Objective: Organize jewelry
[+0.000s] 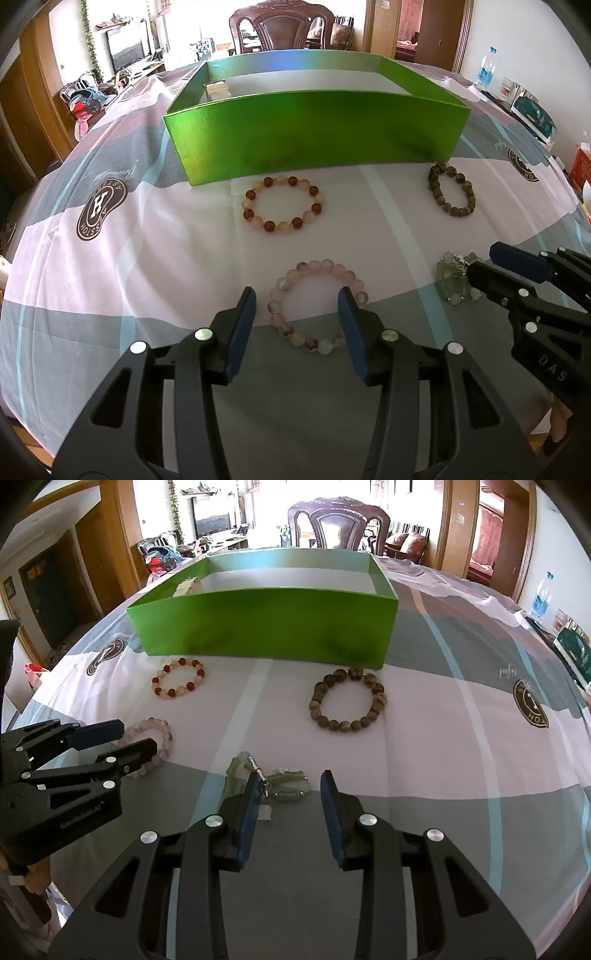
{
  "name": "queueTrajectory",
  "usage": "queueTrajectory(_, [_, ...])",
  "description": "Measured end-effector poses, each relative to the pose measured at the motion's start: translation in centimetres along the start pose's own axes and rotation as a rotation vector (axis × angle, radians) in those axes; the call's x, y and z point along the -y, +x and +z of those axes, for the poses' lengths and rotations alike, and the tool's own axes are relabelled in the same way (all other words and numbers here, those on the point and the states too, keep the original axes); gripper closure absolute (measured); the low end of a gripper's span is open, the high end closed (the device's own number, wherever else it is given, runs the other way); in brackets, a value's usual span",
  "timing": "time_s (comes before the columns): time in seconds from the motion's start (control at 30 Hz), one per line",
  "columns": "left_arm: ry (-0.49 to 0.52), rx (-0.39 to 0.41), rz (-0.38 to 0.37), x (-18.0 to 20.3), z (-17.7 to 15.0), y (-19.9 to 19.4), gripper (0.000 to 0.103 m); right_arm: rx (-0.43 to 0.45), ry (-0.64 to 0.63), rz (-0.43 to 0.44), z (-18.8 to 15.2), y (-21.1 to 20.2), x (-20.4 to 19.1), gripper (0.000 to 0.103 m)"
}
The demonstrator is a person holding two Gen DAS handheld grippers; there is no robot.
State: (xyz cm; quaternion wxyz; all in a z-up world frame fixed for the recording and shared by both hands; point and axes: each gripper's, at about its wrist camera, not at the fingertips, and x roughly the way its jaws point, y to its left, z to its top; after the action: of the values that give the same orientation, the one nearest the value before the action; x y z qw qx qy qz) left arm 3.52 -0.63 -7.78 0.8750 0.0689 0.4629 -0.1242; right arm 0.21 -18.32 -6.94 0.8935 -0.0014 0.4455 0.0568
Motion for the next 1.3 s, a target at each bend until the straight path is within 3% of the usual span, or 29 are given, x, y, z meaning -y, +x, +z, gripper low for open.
queueTrajectory(0.6, [-0.006, 0.004, 0.002, -0.1, 0.3, 0.1, 0.06, 0.005, -0.051, 0.062, 0.8, 0.4, -2.2, 0.07])
queueTrajectory(0.63, [-0.006, 0.004, 0.001, -0.1, 0.2, 0.1, 0.061, -0.004, -0.056, 0.057, 0.7, 0.6, -2.4, 0.072])
queueTrajectory(0.67, [-0.007, 0.004, -0.001, -0.1, 0.2, 0.1, 0.062, 0.001, -0.064, 0.037, 0.6, 0.8, -2.5, 0.08])
queueTrajectory(0.77, [-0.016, 0.007, -0.004, -0.4, 0.3, 0.1, 0.076, 0.004, -0.058, 0.019, 0.7, 0.9, -2.2, 0.095])
queueTrajectory(0.83, [-0.025, 0.008, -0.008, -0.7, 0.4, 0.1, 0.093, 0.002, -0.037, 0.015, 0.7, 1.0, -1.7, 0.095])
queueTrajectory(1.3, [-0.039, 0.013, 0.005, -0.8, 0.7, 0.4, 0.094, 0.013, 0.018, -0.033, 0.7, 0.9, 0.5, 0.097])
